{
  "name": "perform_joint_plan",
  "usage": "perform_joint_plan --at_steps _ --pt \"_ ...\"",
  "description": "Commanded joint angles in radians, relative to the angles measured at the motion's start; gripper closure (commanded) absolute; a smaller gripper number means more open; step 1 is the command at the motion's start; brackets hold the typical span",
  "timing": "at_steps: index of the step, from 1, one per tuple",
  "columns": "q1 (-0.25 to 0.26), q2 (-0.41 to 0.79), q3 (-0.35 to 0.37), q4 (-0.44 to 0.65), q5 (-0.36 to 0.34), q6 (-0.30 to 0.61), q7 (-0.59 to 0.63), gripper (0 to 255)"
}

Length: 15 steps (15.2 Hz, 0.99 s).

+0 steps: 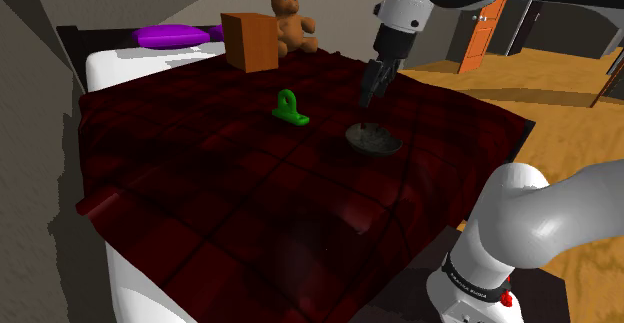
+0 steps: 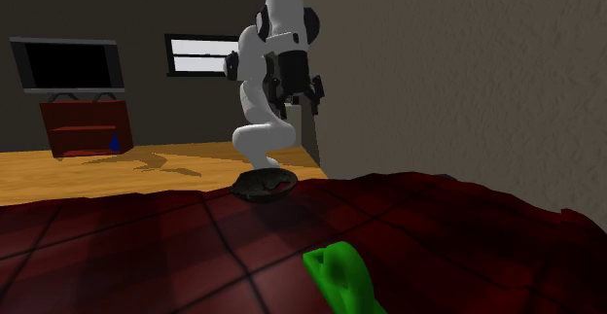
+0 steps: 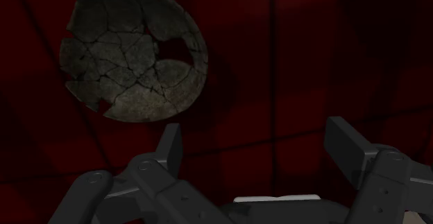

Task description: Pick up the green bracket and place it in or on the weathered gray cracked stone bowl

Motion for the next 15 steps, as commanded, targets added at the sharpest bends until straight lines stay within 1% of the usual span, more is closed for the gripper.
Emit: perform_joint_plan --at_steps 1,8,15 --pt "0.000 0.000 0.000 0.000 0.000 0.000 0.000 0" --pt "-0.006 0.254 -0.040 0.101 -0.012 0.157 -0.037 0" --pt "-0.008 0.517 -0.078 0.266 -0.002 0.260 -0.077 0"
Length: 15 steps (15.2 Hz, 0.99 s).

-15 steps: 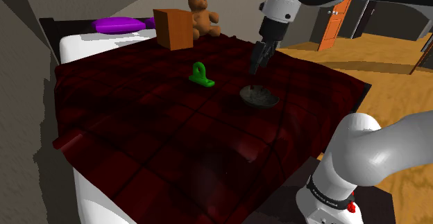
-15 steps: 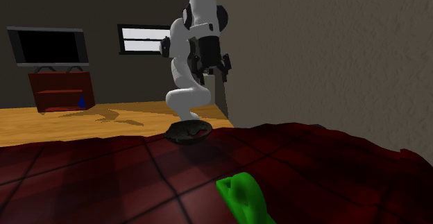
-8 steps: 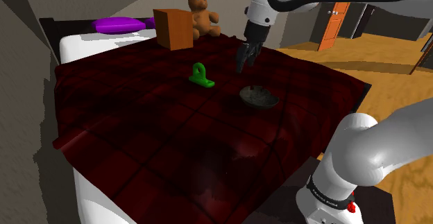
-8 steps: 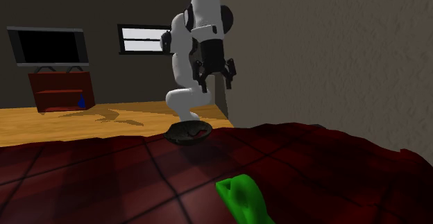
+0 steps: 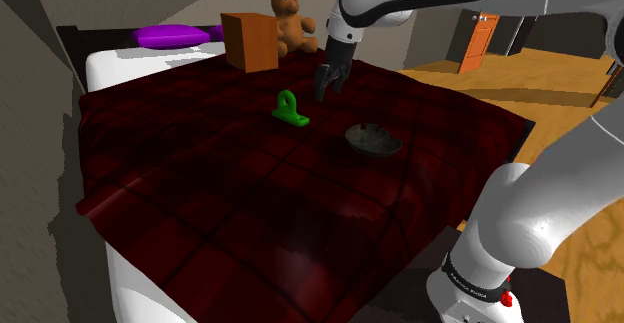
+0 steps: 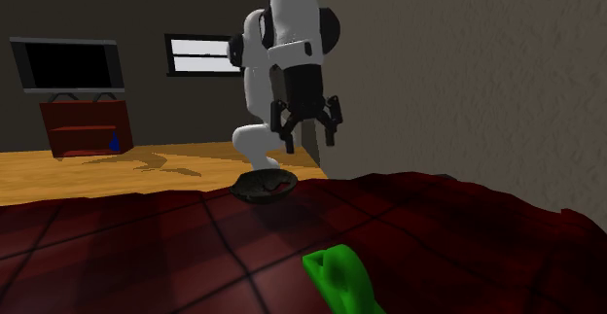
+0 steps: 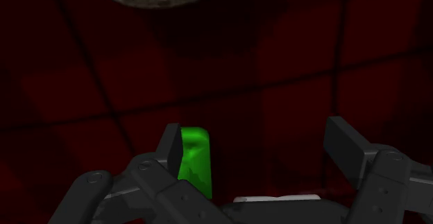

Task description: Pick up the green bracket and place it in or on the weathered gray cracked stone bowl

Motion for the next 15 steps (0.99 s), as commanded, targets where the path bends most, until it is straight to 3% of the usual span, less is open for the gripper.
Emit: perform_joint_plan --at_steps 1,9,15 --pt "-0.001 0.083 -0.012 0.062 0.007 0.022 -0.013 0" --pt "-0.016 0.395 -0.044 0.341 0.052 0.057 -0.063 0" --pt "-0.047 0.648 -0.055 0.629 0.097 0.023 -0.093 0"
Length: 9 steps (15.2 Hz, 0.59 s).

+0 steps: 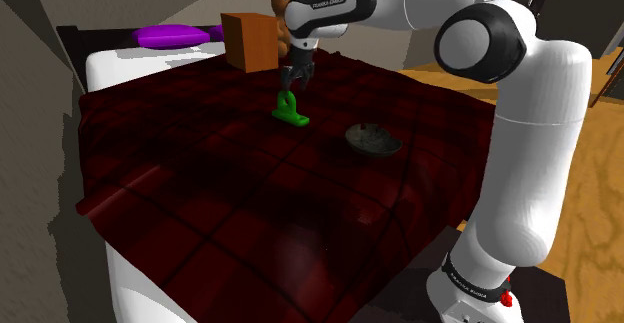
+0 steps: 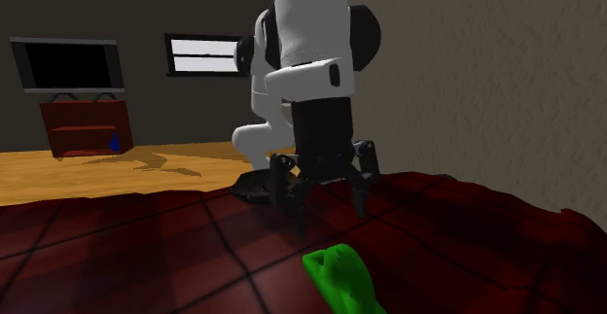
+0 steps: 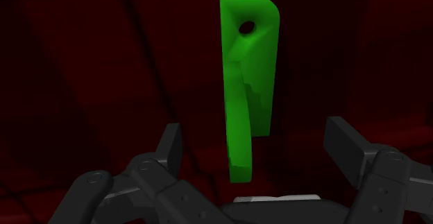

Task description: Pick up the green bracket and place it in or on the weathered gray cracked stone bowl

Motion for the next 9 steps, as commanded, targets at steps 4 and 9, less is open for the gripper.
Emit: perform_joint_plan --at_steps 4,9 --pt "-0.010 0.093 0.002 0.082 0.015 0.012 -0.006 0" --pt "-0.009 0.114 0.004 0.052 0.020 0.062 -0.009 0"
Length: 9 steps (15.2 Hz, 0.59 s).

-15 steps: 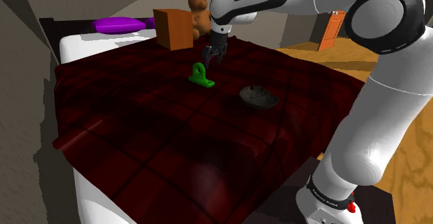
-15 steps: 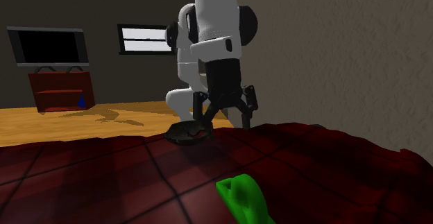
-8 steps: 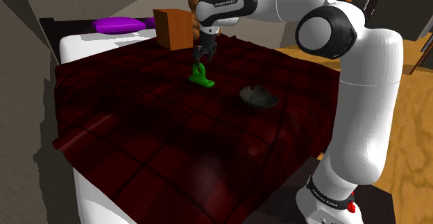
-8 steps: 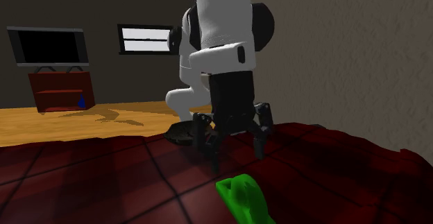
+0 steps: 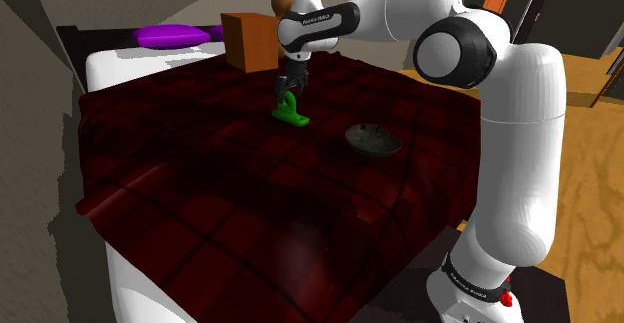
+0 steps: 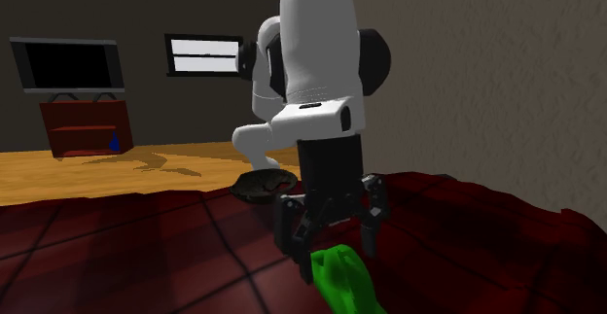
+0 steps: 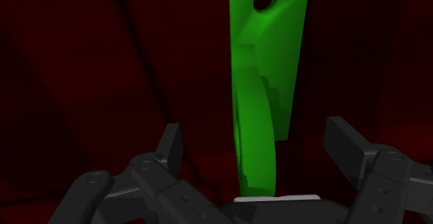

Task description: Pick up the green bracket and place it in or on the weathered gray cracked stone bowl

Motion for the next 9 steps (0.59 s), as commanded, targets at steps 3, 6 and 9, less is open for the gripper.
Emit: perform_joint_plan --at_steps 3,6,9 --pt "0.000 0.006 0.001 0.000 0.001 0.007 -0.001 0" --pt "0.000 0.006 0.001 0.000 0.001 0.007 -0.001 0" --pt "0.000 0.006 0.001 0.000 0.001 0.007 -0.001 255"
